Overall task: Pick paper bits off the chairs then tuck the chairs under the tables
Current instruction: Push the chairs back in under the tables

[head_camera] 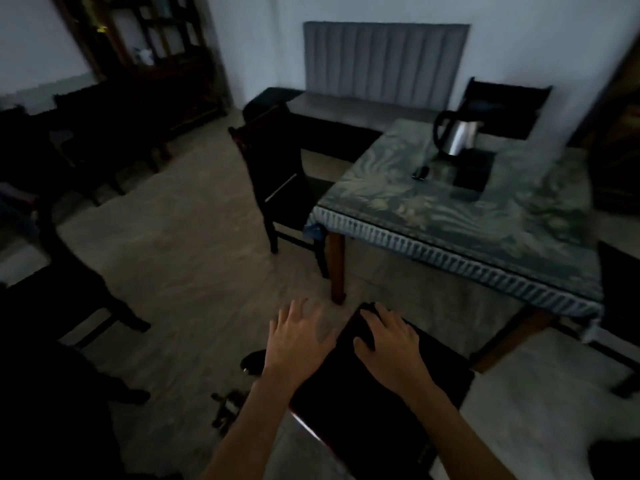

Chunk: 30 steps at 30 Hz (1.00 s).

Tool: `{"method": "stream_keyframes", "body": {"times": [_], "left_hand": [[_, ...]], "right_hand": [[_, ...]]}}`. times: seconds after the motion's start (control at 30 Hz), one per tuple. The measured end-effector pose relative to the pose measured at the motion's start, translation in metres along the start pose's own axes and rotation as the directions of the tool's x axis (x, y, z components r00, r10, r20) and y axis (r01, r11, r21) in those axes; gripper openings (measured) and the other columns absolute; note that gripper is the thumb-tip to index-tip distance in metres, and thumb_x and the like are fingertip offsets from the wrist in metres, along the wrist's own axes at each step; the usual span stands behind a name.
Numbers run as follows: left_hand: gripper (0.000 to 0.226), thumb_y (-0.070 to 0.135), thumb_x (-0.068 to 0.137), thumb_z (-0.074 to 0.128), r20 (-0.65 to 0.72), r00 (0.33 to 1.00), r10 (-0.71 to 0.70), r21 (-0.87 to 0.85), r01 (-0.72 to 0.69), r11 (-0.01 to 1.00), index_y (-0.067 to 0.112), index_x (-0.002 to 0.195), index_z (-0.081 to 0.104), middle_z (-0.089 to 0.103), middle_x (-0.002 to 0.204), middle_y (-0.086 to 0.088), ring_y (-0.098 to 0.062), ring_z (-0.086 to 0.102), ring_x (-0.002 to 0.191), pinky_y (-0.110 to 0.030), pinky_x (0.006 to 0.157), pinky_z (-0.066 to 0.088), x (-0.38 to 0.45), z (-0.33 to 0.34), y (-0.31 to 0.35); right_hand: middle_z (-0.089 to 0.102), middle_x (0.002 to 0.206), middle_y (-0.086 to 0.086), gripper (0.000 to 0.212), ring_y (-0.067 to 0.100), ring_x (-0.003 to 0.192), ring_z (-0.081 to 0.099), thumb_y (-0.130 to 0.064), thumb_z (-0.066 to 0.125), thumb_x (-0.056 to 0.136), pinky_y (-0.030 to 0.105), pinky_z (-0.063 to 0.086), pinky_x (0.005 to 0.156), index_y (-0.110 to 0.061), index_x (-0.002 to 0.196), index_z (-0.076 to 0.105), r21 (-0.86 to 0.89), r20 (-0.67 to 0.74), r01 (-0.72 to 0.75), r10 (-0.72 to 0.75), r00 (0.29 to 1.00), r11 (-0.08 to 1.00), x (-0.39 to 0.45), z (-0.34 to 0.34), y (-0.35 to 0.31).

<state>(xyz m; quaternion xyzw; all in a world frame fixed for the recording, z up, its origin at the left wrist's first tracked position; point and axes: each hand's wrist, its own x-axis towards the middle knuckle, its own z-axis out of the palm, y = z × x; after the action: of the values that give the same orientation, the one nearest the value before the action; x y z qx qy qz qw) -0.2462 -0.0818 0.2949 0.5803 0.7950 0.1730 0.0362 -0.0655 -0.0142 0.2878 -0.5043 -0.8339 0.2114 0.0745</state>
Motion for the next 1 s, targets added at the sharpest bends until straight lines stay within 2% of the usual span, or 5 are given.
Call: {"method": "stream_keyframes", "body": {"times": [0.4, 0.63, 0.77, 0.87, 1.0], "left_hand": [[0.062, 0.065, 0.081, 0.033, 0.254, 0.852, 0.457, -0.237, -0.403, 0.884, 0.034, 0.133, 0.045, 0.037, 0.142, 0.001, -0.023, 0.035, 0.132, -0.049, 0.107, 0.034, 0.051, 0.044, 0.026], [0.057, 0.055, 0.088, 0.05, 0.349, 0.801, 0.487, -0.429, -0.325, 0.843, 0.025, 0.136, 0.048, 0.041, 0.143, -0.003, -0.021, 0.042, 0.129, -0.043, 0.105, 0.041, 0.025, 0.048, -0.002], [0.038, 0.039, 0.092, 0.061, 0.484, 0.823, 0.297, -0.677, 0.138, 0.723, 0.027, 0.128, 0.055, 0.056, 0.128, 0.005, -0.007, 0.055, 0.112, -0.025, 0.09, 0.047, -0.016, 0.043, -0.041], [0.012, 0.02, 0.094, 0.062, 0.6, 0.8, 0.02, -0.712, 0.522, 0.47, 0.024, 0.104, 0.066, 0.07, 0.105, -0.008, -0.011, 0.067, 0.087, -0.025, 0.072, 0.051, -0.051, 0.039, -0.066], [0.023, 0.027, 0.095, 0.061, 0.822, 0.512, -0.251, -0.483, 0.859, 0.17, 0.005, 0.089, 0.067, 0.07, 0.08, -0.015, -0.029, 0.065, 0.072, -0.038, 0.065, 0.05, -0.082, 0.036, -0.09]], "right_hand": [[0.023, 0.16, 0.0, 0.059, 0.027, 0.145, 0.023, -0.053, 0.041, 0.094, 0.05, 0.021, 0.117, -0.031, 0.148, 0.031, 0.137, -0.115, -0.511, 0.526, 0.843, 0.849, -0.052, -0.002, 0.018], [0.05, 0.141, 0.001, 0.044, 0.023, 0.129, 0.047, -0.038, 0.053, 0.096, 0.04, 0.04, 0.106, -0.022, 0.137, 0.049, 0.434, -0.204, -0.517, 0.639, 0.741, 0.738, -0.086, 0.032, -0.022], [0.074, 0.096, 0.008, 0.016, 0.026, 0.091, 0.07, -0.015, 0.054, 0.097, 0.029, 0.055, 0.074, -0.014, 0.1, 0.07, 0.975, -0.022, -0.185, 0.88, 0.475, 0.125, -0.126, 0.071, -0.063], [0.073, 0.086, 0.02, 0.023, 0.029, 0.072, 0.071, -0.015, 0.052, 0.096, 0.035, 0.056, 0.064, -0.003, 0.086, 0.069, 0.933, 0.341, -0.044, 0.843, 0.415, -0.356, -0.152, 0.1, -0.087], [0.069, 0.078, 0.022, 0.038, 0.032, 0.069, 0.07, -0.031, 0.06, 0.093, 0.037, 0.054, 0.066, -0.004, 0.065, 0.059, 0.816, 0.573, -0.149, 0.75, 0.331, -0.558, -0.169, 0.122, -0.097]]}}
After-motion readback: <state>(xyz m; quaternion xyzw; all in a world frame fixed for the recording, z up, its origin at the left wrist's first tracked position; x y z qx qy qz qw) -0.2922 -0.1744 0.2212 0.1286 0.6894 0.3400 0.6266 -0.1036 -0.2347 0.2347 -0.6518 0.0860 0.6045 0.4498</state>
